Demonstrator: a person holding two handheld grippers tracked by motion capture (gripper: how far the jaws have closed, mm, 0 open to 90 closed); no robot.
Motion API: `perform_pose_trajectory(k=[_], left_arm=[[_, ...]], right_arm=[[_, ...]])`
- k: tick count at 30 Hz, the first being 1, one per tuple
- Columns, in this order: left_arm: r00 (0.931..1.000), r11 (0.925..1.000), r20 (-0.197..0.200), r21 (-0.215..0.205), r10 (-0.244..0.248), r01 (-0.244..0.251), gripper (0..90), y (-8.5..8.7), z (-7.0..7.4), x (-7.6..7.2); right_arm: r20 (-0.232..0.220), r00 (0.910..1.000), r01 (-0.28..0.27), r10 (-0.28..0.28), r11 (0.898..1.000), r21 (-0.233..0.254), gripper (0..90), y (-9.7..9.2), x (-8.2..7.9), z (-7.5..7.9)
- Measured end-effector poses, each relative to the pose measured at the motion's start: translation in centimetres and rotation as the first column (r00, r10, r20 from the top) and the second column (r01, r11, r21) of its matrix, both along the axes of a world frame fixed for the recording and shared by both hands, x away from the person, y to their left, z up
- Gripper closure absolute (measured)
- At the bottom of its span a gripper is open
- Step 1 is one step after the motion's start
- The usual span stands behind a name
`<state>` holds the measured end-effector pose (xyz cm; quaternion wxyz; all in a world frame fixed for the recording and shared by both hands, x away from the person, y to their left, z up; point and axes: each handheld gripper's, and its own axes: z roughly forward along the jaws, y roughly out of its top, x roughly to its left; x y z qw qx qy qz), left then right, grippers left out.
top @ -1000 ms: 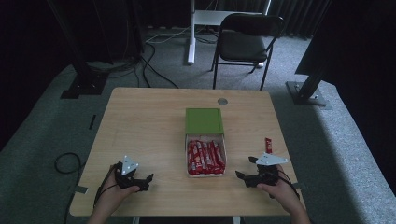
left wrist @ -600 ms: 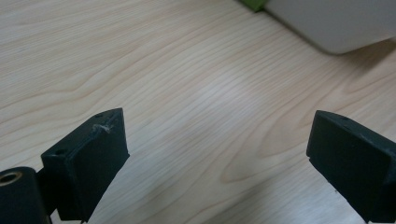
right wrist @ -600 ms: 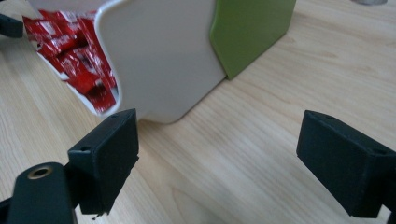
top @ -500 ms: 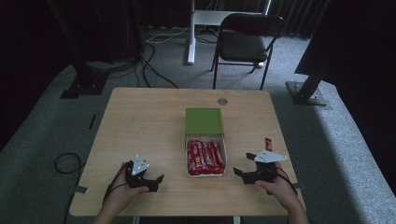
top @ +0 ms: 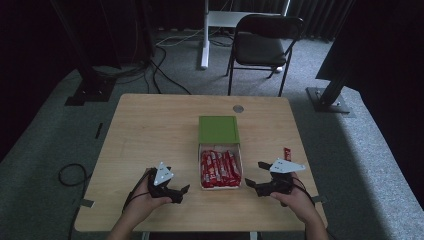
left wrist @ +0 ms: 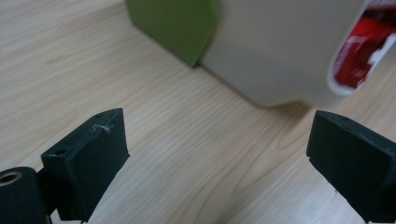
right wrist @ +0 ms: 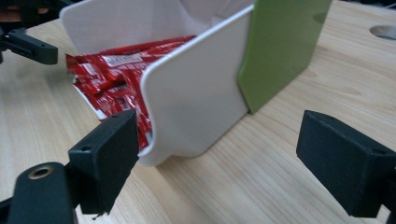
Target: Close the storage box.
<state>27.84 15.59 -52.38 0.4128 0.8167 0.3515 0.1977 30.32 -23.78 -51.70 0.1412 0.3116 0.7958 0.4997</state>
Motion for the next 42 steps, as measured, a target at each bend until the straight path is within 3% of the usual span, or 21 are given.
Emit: perform_pose_trajectory(k=[11,18,26,42], left_arm=[[0.9967,0.9969,0.041,-0.033,-0.07,0.071,5.9,-1.7,0.8,0.3],[0.9937,0.995,0.068,-0.039,-0.089,0.092,5.9,-2.5,1.3,0.8],[0.9945,0.9966,0.083,-0.047,-0.064,0.068,5.9,-2.7,1.6,1.7],[0.9971,0.996,0.065,-0.078,-0.039,0.044,5.8,-2.8,1.4,2.7]], right_arm=[[0.014,0.9999,-0.01,0.009,1.0,0.019,13.1,1.0,0.7,0.4],[0.002,1.0,0.001,-0.001,1.0,0.024,13.1,1.1,1.0,0.1],[0.0,1.0,0.001,-0.001,1.0,0.031,12.9,1.0,1.1,0.0],[-0.005,1.0,-0.001,0.001,1.0,0.029,12.5,1.5,1.5,-0.1]])
